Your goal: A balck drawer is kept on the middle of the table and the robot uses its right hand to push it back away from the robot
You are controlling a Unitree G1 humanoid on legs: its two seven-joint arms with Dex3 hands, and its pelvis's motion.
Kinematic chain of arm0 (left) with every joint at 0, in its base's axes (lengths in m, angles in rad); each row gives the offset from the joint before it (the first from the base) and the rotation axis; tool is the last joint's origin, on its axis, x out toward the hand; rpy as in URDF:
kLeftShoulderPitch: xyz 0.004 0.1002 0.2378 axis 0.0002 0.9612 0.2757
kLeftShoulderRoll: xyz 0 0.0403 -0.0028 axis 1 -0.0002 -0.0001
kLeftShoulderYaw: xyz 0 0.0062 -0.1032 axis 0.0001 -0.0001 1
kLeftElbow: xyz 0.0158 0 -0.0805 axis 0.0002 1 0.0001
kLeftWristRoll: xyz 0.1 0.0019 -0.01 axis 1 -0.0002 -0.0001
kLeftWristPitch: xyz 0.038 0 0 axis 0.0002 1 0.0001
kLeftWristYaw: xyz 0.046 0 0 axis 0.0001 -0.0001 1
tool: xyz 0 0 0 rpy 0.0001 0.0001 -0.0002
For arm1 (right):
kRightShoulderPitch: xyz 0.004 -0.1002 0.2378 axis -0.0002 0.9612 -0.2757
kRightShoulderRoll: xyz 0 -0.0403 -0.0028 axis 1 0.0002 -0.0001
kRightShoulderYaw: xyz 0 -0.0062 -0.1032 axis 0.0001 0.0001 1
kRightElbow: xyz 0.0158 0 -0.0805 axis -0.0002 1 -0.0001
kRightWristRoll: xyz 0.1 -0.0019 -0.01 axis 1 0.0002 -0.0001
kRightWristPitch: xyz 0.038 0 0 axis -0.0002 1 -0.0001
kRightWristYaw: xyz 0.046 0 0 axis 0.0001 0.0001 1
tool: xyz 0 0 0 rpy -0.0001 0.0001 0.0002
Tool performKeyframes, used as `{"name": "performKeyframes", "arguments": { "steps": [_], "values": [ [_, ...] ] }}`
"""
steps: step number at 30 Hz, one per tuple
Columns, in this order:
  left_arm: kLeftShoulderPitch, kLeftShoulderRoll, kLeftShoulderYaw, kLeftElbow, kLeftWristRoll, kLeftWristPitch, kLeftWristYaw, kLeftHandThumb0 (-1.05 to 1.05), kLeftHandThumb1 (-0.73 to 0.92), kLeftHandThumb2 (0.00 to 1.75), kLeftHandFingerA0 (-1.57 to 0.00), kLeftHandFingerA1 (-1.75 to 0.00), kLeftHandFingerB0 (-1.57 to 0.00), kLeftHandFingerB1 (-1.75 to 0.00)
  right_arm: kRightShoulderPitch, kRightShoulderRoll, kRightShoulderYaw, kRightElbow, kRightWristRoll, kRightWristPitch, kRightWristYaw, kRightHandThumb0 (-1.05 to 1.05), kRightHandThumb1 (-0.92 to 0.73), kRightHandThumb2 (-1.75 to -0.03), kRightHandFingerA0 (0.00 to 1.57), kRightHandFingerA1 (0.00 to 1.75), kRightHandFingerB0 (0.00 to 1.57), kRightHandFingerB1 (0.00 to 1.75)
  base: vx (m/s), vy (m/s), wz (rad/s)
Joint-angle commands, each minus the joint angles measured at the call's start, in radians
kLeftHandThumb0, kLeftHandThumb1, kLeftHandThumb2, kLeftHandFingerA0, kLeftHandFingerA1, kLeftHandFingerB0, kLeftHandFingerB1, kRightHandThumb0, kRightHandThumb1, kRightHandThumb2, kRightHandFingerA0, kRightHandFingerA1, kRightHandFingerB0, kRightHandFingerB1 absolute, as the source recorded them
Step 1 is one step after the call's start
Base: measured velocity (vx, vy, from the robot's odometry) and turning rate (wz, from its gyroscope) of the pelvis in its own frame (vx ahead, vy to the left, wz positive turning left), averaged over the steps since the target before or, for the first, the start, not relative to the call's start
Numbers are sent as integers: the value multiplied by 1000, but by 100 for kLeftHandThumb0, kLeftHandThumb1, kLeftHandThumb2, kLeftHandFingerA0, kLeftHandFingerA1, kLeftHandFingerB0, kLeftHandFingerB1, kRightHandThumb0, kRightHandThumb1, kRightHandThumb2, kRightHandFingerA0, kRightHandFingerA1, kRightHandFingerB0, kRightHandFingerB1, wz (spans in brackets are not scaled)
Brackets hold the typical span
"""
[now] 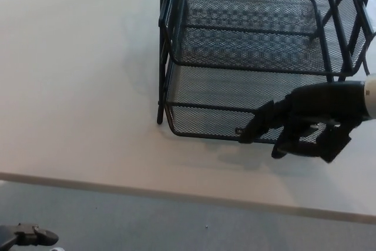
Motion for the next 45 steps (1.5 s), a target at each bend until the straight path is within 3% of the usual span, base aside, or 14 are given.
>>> {"name": "performKeyframes", "arguments": {
  "steps": [1, 11, 12, 16, 17, 21, 30, 31, 33, 34, 35, 40, 41, 45],
  "values": [
    [10, 9, 3, 5, 0, -23, -1, -61, 64, 61, -47, -37, -41, -35, 98, -43, -53, -146, 88, 68, 56, -72, -91, -67, 37, 36, 30, 33, 0, 0, 0],
    [11, 13, -2, -1, 7, -22, 4, -62, 65, 62, -46, -37, -40, -34, 251, -118, -234, -566, 306, 145, 106, -69, -91, -68, 38, 36, 30, 32, 0, 0, 0],
    [9, 12, 1, 0, 3, -19, 0, -59, 54, 92, -41, -53, -26, -45, 263, -122, -261, -606, 342, 157, 107, -68, -90, -67, 38, 37, 29, 33, 0, 0, 0],
    [1, 7, 3, 5, -1, -14, -6, -61, 55, 92, -41, -53, -27, -45, 324, -140, -364, -750, 480, 216, 114, -66, -87, -66, 38, 39, 30, 33, 0, 0, 0],
    [0, 7, 2, 6, 1, -14, -4, -62, 64, 62, -47, -37, -40, -34, 352, -140, -368, -763, 481, 216, 112, -68, -87, -66, 38, 40, 29, 34, 0, 0, 0],
    [-3, 8, 0, 9, 3, -18, -1, -62, 64, 62, -47, -37, -40, -35, 446, -134, -371, -785, 456, 187, 100, -70, -89, -67, 37, 39, 29, 33, 0, 0, 0],
    [1, 15, 0, 3, 4, -19, -4, -63, 65, 62, -46, -37, -40, -34, 810, -56, -301, -563, 237, -73, -27, -69, -92, -70, 36, 37, 27, 32, 0, 0, 0],
    [1, 15, 0, 4, 3, -21, -5, -60, 55, 93, -41, -53, -26, -45, 852, -39, -289, -503, 206, -117, -57, -70, -92, -71, 36, 36, 27, 32, 0, 0, 0],
    [1, 14, 1, 4, 2, -21, -8, -63, 65, 62, -46, -37, -39, -34, 879, -23, -278, -452, 191, -124, -80, -69, -92, -70, 34, 37, 26, 32, 0, 0, 0],
    [0, 14, 2, 5, 1, -20, -9, -63, 65, 62, -46, -37, -39, -34, 894, -8, -271, -407, 189, -134, -92, -69, -92, -70, 34, 37, 26, 32, 0, 0, 0],
    [-1, 13, 0, 4, 3, -19, -7, -59, 55, 93, -41, -53, -26, -45, 907, 2, -265, -372, 178, -136, -110, -71, -92, -70, 35, 37, 26, 32, 0, 0, 0],
    [-3, 13, -4, 3, 8, -16, -4, -60, 55, 93, -41, -53, -26, -45, 934, 25, -258, -318, 158, -120, -154, -71, -92, -69, 35, 36, 27, 32, 0, 0, 0],
    [-1, 13, -3, 1, 6, -17, -5, -63, 65, 62, -46, -37, -39, -34, 947, 39, -259, -290, 152, -133, -174, -69, -92, -69, 39, 36, 30, 33, 0, 0, 0],
    [4, 15, 0, 0, 1, -20, -8, -63, 64, 62, -46, -37, -39, -34, 975, 82, -266, -212, 135, -176, -234, -70, -86, -70, 40, 38, 29, 34, 0, 0, 0]
  ]
}}
